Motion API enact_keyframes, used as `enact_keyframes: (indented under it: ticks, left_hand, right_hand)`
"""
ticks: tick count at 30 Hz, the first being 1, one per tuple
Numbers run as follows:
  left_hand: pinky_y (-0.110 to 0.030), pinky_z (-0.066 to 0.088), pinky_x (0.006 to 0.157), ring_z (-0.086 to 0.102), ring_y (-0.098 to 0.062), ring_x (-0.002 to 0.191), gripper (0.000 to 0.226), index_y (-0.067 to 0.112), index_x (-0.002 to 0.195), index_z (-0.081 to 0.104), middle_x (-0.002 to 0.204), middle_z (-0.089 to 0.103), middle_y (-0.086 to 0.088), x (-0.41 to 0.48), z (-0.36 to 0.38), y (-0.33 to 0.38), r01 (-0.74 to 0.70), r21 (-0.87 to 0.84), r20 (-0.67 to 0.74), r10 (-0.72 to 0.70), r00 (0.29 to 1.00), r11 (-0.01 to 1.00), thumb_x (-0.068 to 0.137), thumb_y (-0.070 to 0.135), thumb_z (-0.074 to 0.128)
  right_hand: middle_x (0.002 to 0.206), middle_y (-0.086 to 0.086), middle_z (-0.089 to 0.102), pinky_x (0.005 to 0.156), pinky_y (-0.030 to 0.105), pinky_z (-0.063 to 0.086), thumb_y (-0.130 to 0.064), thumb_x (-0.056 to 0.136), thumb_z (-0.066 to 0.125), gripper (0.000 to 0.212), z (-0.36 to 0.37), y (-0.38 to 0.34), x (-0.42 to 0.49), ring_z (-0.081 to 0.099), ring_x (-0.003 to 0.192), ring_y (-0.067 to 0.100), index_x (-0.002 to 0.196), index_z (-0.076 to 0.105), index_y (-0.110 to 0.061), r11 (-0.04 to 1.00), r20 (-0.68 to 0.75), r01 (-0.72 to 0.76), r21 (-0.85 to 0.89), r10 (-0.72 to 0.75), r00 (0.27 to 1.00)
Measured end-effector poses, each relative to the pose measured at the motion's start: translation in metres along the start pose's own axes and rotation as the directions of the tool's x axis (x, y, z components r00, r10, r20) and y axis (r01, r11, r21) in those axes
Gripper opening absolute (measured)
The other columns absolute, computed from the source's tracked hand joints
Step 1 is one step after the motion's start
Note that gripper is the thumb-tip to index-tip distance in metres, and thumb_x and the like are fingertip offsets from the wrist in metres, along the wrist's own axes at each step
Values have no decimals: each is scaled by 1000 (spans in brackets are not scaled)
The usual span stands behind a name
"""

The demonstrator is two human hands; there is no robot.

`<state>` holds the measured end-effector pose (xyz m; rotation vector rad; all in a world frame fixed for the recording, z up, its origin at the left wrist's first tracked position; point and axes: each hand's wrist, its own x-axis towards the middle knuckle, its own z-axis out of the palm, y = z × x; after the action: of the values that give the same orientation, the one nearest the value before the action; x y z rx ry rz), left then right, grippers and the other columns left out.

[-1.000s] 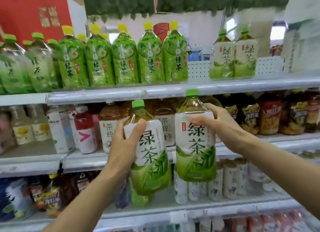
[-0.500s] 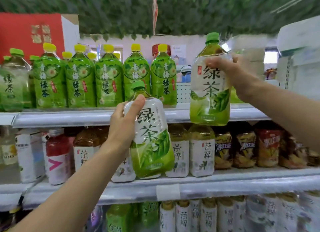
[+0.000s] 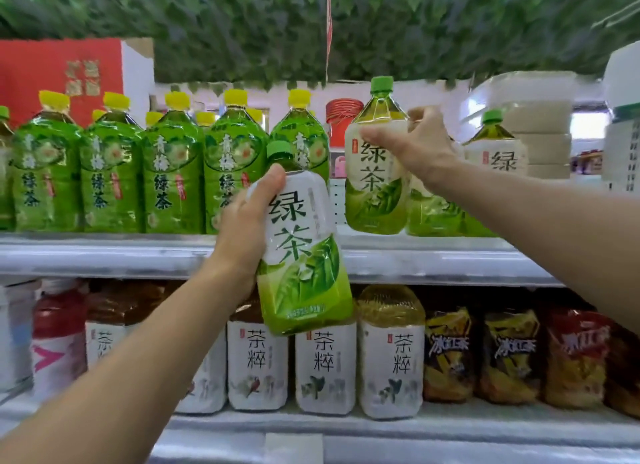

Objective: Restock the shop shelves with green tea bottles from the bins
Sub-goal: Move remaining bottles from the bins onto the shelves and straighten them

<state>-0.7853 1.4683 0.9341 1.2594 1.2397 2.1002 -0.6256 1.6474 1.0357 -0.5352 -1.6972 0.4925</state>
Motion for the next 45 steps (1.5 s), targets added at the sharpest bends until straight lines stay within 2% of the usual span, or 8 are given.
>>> enact_keyframes:
  ticks: [5, 10, 15, 24, 27, 38, 42, 45]
  left_hand:
    - [-48, 57, 83, 72, -34, 86, 75, 5, 122, 65, 110, 72, -24, 2, -6, -3, 18, -12, 48, -17, 999, 1000, 77, 65, 67]
    - [-62, 50, 98, 69, -44, 103, 78, 6, 119, 67, 112, 71, -23, 4, -7, -6, 1, -8, 45, -1, 999, 1000, 68, 66, 69]
    - [-65, 49, 97, 68, -44, 106, 89, 7, 120, 63, 115, 71, -22, 7, -8, -8, -30, -9, 33, 30, 999, 1000, 58, 70, 72]
    - [-54, 60, 80, 75, -34, 89, 75, 16, 107, 65, 98, 76, -12, 12, -11, -8, -18, -19, 42, 19, 999, 1000, 56, 71, 74]
    - [-46, 62, 72, 75, -31, 85, 73, 16, 104, 66, 94, 77, -9, 11, -10, -8, -23, -12, 37, 23, 999, 1000, 57, 71, 73]
    - [-60, 57, 87, 73, -37, 96, 81, 14, 114, 65, 106, 75, -15, 5, -3, -8, -25, -15, -21, 25, 999, 1000, 57, 70, 75]
    - [-55, 58, 86, 72, -40, 97, 74, 14, 116, 65, 108, 74, -18, 5, -1, -8, -14, -34, -38, 12, 999, 999, 64, 66, 74]
    - [-53, 58, 85, 71, -41, 98, 75, 12, 123, 63, 111, 73, -19, 4, -1, -9, 4, -36, -51, -6, 999, 999, 69, 64, 71]
  right_hand:
    - [121, 5, 55, 68, 21, 45, -61, 64, 82, 93, 14, 24, 11, 56, 96, 11, 132, 42, -12, 996, 74, -91, -15, 92, 993]
    - [126, 8, 61, 79, 28, 56, -45, 74, 83, 99, 5, 17, 2, 65, 99, 17, 150, 30, -11, 986, 213, -114, -118, 138, 967]
    - [119, 5, 59, 102, 47, 47, -42, 71, 86, 77, 19, 38, -32, 58, 109, 25, 130, 46, -14, 914, 191, -106, -391, 193, 962]
    - [92, -4, 63, 58, 29, 44, -24, 77, 84, 33, 25, 33, -17, 56, 81, 14, 89, 55, -31, 904, 245, -296, -309, 376, 893]
    - [104, 0, 62, 80, 35, 46, -22, 78, 83, 44, 24, 32, -18, 56, 97, 22, 113, 56, -24, 901, 241, -336, -275, 403, 883]
    - [102, 5, 64, 87, 38, 50, -36, 90, 70, 42, -23, 29, -32, 62, 99, 24, 119, 62, -7, 895, -101, -64, -442, 21, 995]
    - [130, 10, 51, 93, 42, 42, -38, 89, 67, 50, -65, 41, -7, 46, 122, 28, 128, 51, -13, 830, -297, -112, -546, -66, 953]
    - [141, 14, 39, 102, 49, 40, -48, 82, 74, 78, -89, 57, 5, 37, 131, 33, 137, 36, -9, 789, -375, -293, -540, 87, 923]
